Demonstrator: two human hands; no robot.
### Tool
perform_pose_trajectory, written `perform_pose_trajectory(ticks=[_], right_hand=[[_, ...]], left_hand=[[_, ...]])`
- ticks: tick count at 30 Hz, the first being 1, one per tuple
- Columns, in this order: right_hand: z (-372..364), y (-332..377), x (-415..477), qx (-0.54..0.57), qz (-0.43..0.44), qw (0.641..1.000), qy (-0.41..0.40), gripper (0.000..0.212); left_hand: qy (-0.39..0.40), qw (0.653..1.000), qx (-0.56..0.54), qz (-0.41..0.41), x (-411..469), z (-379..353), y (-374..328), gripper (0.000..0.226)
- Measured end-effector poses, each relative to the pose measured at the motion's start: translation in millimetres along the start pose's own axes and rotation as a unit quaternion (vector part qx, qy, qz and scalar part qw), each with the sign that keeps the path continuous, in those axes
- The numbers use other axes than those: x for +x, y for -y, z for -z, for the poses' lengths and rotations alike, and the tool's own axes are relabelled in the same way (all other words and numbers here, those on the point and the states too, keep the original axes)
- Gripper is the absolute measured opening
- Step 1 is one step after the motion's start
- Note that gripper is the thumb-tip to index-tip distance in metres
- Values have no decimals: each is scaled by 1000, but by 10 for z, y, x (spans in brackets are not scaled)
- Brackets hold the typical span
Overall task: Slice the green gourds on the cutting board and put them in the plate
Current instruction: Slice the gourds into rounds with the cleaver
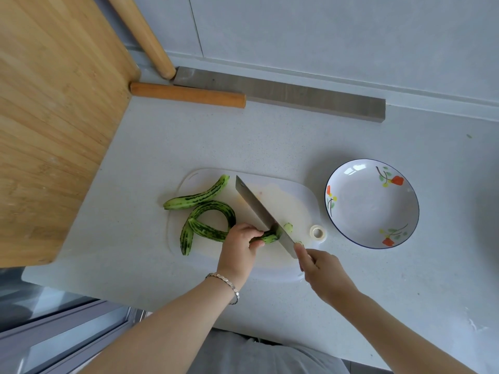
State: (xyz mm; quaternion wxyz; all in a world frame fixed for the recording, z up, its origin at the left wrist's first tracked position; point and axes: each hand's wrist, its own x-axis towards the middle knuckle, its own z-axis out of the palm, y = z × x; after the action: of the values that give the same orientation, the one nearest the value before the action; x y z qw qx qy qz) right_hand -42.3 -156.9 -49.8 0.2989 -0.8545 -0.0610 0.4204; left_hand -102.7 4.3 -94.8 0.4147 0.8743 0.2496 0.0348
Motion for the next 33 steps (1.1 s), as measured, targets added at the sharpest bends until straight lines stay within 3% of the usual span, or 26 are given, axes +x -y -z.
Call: perform_pose_trajectory(ticks=[8, 20, 26, 33], right_hand=[[84, 20, -27, 93, -7, 996, -1, 54], [2, 89, -5, -14, 16, 1000, -6, 52], [-61, 28, 30, 31, -5, 999, -9, 52], [103, 52, -63, 76, -1, 997, 1, 53]], left_hand=[[-6, 999, -21, 42, 24, 8, 22, 12], [11, 1000, 5, 26, 18, 14, 5, 11], [30, 996, 67, -52, -20, 57, 65, 18], [19, 998, 61, -24, 1, 92, 28, 11]])
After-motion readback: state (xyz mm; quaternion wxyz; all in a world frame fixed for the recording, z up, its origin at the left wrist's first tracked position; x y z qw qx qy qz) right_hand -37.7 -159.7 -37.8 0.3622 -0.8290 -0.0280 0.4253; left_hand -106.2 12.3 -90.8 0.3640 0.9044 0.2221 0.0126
